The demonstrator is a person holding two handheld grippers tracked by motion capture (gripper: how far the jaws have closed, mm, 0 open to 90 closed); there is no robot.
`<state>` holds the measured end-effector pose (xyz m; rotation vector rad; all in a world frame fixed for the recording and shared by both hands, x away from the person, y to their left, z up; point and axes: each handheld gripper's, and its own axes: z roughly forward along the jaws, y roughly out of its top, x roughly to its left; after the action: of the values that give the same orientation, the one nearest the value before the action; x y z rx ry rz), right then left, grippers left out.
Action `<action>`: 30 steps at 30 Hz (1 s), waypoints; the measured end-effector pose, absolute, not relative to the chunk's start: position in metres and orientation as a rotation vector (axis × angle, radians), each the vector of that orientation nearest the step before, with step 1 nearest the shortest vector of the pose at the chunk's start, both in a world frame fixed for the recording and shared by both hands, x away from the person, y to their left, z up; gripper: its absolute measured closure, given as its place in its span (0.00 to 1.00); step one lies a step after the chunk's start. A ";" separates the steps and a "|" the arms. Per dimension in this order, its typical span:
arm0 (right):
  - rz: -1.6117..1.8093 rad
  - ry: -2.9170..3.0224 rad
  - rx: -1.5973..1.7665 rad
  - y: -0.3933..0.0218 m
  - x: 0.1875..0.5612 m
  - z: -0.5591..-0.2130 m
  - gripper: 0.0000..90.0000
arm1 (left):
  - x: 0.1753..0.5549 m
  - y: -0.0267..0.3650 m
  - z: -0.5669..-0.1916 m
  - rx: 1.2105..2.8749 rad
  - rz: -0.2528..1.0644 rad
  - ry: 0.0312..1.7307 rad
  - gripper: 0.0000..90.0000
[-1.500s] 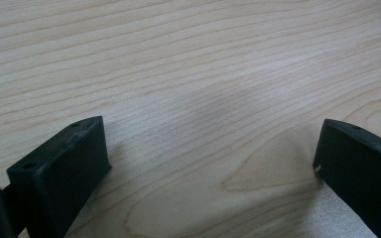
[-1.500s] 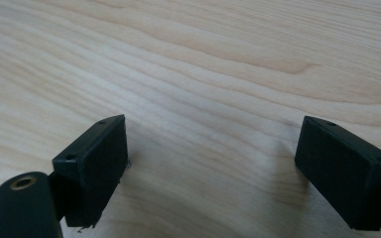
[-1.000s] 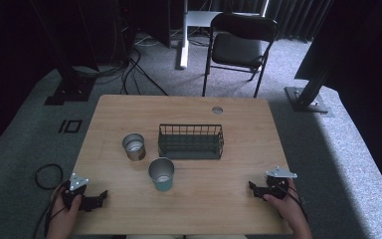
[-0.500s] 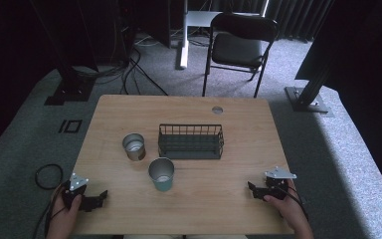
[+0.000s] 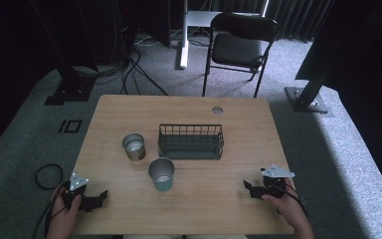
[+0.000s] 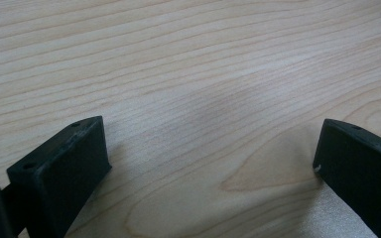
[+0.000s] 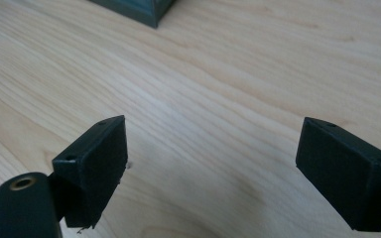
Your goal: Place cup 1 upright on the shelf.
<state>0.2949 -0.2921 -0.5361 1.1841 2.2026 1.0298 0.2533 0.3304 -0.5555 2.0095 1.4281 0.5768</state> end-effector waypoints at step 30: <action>1.192 2.317 0.967 -0.237 0.300 -0.516 0.14 | 0.253 0.330 -0.556 2.011 0.576 1.426 0.01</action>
<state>0.3004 -0.2370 -0.5160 0.9673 2.3171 1.1915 0.2533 0.3303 -0.5555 2.0106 1.4263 0.5758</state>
